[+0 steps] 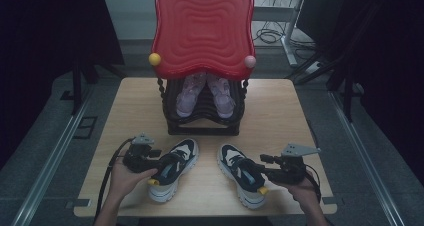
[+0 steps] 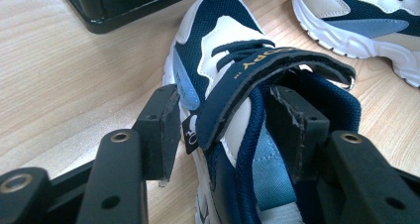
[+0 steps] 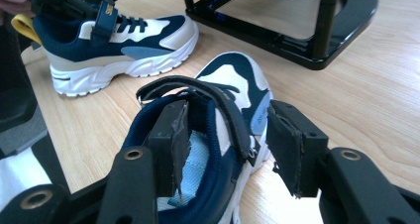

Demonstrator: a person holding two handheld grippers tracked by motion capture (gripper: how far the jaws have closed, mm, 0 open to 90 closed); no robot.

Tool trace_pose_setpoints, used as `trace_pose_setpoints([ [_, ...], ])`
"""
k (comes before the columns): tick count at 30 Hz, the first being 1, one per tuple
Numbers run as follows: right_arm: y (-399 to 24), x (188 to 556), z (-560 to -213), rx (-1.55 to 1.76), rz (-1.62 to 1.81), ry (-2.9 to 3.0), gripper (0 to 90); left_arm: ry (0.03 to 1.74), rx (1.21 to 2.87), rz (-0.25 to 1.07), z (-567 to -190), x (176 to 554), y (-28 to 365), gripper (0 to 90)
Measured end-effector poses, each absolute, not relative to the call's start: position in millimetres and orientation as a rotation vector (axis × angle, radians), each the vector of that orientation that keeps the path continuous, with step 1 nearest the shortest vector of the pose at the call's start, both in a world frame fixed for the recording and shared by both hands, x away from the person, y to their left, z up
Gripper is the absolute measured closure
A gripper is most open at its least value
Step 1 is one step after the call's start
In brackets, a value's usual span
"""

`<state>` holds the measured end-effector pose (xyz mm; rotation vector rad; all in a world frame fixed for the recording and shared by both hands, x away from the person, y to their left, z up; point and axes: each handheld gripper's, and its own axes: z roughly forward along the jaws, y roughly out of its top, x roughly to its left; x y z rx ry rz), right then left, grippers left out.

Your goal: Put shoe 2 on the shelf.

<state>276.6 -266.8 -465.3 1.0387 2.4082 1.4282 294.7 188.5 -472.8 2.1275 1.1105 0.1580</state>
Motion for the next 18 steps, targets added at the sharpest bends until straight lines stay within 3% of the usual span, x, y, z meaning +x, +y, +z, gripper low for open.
trace_pose_setpoints([
  [18,-236.0,300.1,-477.2,1.016,1.232,2.575,54.6,1.069,2.216,0.12,-479.4,305.9,184.9,55.2],
])
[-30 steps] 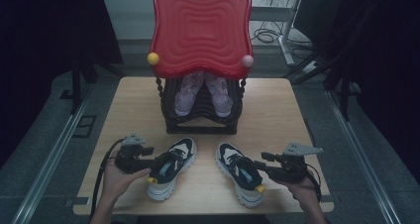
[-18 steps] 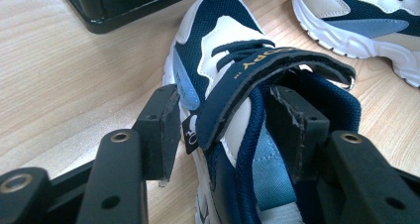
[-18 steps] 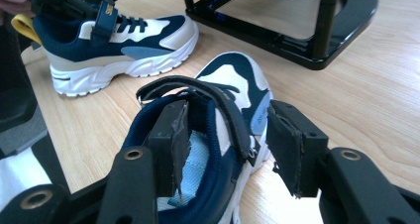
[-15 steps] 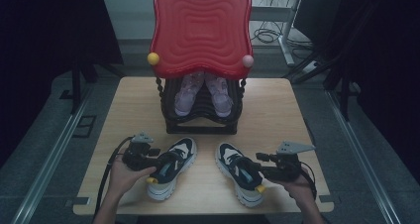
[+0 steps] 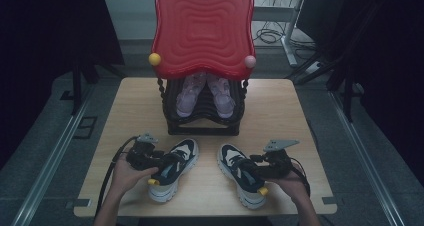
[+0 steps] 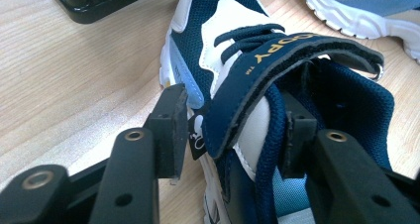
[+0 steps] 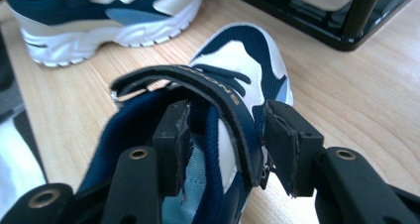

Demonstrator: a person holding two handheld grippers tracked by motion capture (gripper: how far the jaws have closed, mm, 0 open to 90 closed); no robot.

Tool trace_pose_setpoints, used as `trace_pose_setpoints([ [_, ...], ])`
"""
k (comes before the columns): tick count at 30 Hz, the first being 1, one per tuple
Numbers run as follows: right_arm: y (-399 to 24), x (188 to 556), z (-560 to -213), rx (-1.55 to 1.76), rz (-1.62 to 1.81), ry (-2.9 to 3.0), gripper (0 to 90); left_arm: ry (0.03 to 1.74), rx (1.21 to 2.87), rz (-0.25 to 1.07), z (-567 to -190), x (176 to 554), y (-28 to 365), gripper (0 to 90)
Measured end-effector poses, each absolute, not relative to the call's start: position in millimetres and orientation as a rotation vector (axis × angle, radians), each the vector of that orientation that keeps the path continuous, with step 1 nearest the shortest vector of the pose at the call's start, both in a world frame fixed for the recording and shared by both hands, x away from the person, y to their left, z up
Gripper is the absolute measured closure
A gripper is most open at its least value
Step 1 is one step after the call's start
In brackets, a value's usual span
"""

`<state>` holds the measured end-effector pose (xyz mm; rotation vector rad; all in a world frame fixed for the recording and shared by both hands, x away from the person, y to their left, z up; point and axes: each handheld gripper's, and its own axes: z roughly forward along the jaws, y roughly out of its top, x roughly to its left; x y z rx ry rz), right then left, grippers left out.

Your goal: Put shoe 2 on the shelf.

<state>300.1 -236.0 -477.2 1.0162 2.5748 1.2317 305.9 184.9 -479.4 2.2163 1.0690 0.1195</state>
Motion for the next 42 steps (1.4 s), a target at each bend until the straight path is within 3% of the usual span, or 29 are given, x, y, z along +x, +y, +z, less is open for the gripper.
trace_pose_setpoints([
  [13,-229.8,303.8,-484.3,1.078,1.149,2.565,70.0,1.054,2.219,0.193,-478.5,298.8,182.0,69.3],
  [24,-237.5,303.2,-486.0,1.105,1.235,2.528,71.8,1.095,2.147,0.227,-476.3,289.8,191.2,71.8],
  [42,-251.6,297.5,-480.9,1.11,1.492,2.377,71.8,1.117,1.923,0.156,-468.2,275.6,218.6,72.0],
])
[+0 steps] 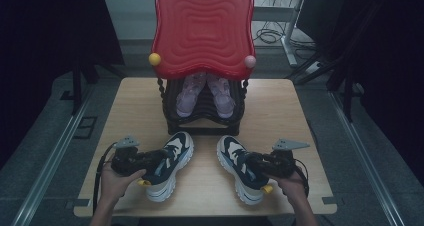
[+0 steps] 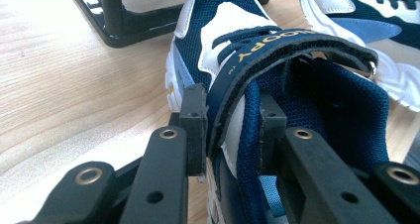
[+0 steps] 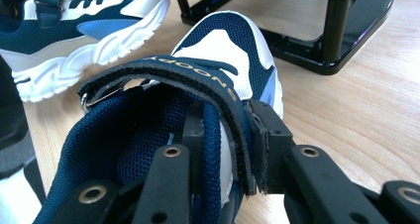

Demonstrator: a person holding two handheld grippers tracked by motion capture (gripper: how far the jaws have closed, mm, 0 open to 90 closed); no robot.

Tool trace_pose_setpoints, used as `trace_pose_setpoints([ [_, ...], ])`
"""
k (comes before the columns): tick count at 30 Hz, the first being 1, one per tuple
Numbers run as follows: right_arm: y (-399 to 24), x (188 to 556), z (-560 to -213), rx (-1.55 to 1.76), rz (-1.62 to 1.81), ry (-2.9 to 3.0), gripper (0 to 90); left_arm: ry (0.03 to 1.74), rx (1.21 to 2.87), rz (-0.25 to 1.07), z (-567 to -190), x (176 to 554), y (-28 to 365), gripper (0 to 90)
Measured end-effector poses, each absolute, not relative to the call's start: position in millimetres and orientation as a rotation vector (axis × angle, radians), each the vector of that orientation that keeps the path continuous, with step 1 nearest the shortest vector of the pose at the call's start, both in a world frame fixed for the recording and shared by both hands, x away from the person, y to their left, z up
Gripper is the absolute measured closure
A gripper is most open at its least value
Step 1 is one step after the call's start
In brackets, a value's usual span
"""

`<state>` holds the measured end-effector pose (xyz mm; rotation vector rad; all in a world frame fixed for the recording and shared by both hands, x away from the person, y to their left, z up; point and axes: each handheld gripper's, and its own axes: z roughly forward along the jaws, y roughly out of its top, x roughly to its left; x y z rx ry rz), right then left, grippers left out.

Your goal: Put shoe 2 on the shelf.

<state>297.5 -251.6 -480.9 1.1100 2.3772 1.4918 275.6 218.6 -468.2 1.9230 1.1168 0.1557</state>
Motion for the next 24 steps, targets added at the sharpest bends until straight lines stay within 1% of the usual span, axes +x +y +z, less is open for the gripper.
trace_pose_setpoints([
  [15,-271.1,293.7,-480.4,1.145,1.67,2.237,71.8,1.134,1.779,0.134,-463.7,266.0,243.3,72.1],
  [24,-280.9,290.4,-478.8,1.173,1.73,2.179,71.9,1.128,1.731,0.146,-458.5,261.3,254.3,72.2],
])
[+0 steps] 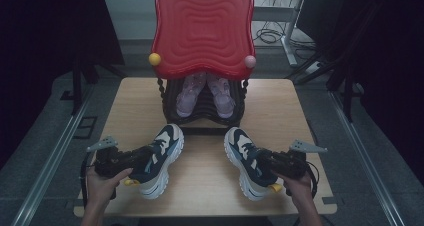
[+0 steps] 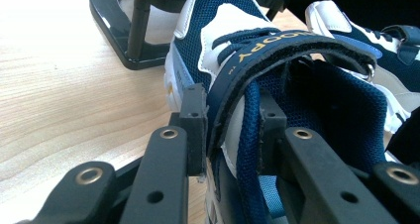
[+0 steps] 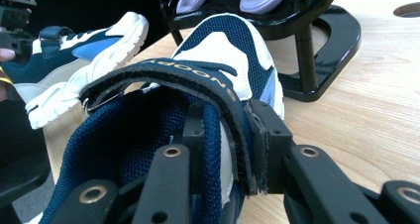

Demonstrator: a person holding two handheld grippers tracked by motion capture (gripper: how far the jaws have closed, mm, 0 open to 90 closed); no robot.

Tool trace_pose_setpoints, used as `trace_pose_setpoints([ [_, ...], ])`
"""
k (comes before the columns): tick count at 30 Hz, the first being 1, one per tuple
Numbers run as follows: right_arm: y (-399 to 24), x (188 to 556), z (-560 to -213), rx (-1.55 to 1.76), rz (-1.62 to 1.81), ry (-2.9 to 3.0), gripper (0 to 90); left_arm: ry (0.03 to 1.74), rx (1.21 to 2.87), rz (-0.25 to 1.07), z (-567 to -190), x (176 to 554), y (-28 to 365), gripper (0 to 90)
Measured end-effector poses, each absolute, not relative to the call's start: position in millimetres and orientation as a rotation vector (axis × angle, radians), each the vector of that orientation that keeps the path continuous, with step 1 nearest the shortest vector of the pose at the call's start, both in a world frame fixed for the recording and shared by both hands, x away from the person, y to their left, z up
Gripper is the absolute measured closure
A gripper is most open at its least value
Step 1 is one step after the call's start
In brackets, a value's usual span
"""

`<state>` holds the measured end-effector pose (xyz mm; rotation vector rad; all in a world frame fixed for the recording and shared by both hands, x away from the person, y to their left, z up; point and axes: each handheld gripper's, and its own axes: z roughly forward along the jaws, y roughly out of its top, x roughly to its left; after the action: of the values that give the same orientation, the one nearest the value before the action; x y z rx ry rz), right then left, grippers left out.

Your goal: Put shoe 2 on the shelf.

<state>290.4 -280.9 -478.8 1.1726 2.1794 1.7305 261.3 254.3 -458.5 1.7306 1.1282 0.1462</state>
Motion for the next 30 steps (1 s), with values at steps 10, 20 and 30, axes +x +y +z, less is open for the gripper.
trace_pose_setpoints([
  [10,-296.6,286.4,-474.6,1.202,1.779,2.087,72.0,1.129,1.675,0.153,-456.4,257.9,266.7,72.3],
  [20,-302.3,284.8,-472.4,1.192,1.788,2.024,72.1,1.126,1.61,0.159,-453.9,254.6,275.4,72.5],
  [30,-312.3,283.1,-464.5,1.205,1.847,1.91,72.1,1.131,1.539,0.207,-449.5,250.9,284.1,72.6],
])
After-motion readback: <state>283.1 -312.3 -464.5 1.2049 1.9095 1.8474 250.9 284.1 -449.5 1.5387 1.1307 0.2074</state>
